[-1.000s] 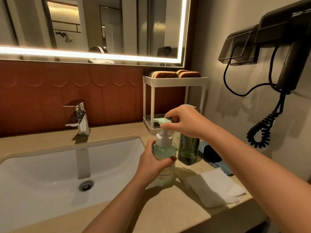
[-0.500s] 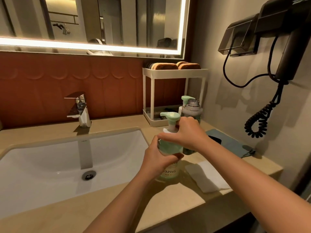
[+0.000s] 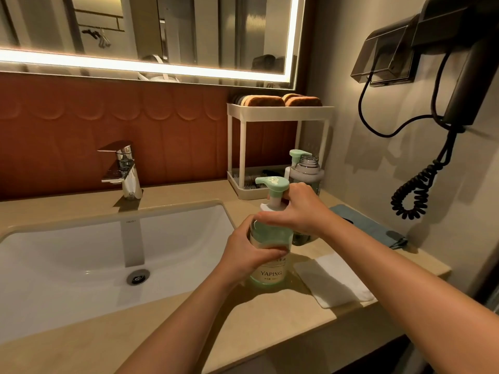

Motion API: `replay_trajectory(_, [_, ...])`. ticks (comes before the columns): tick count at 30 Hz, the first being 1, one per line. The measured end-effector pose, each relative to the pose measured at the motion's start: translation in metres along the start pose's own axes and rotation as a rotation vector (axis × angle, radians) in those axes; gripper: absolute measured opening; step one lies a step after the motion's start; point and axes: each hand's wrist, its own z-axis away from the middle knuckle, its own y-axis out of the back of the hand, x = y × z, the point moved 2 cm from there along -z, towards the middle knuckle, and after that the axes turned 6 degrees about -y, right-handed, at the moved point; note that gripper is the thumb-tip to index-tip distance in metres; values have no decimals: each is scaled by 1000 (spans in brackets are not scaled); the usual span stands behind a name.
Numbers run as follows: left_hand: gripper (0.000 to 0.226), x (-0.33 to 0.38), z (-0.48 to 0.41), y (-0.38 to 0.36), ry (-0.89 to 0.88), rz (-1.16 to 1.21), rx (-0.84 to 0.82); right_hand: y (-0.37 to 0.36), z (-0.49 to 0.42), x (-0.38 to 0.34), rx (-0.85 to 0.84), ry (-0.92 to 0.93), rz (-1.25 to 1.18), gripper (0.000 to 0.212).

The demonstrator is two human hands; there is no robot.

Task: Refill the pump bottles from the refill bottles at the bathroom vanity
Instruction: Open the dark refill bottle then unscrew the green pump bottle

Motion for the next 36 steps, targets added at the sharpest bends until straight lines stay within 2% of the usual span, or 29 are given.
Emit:
replay_trajectory(5, [73,3,2,0,-19,-67,-36,-4,-1,0,55,-15,29,39])
replay_trajectory(8, [75,16,9,-7,-38,-116,88,-8,2,-1,157,-45,112,38])
replay_trajectory(11, [67,26,12,-17,-68,-89,245,-14,9,-3,311,-58,219,43])
replay_trajectory(14, [57,29,12,-19,-90,-70,257,-15,12,-5,333,-105,268,44])
replay_trajectory(19, [55,24,7,-11,-99,-57,168,-9,10,-7,249,-69,206,41])
replay_trajectory(24, [53,19,5,-5,-94,-11,71,-4,12,-2,-14,-14,-76,19])
replay_trajectory(28, [80,16,1,1,-80,11,-1,9,9,6,-306,-1,-184,26])
replay_trajectory(30, [86,16,0,4,-80,4,-18,21,12,10,-381,33,-242,36])
replay_trajectory(33, [87,16,0,3,-80,2,-20,25,22,14,-418,7,-313,47])
replay_trajectory(34, [86,17,1,3,-81,-2,-19,22,24,14,-388,-23,-306,45])
replay_trajectory(36, [84,16,0,1,-81,1,-20,11,26,10,-220,-84,-262,46])
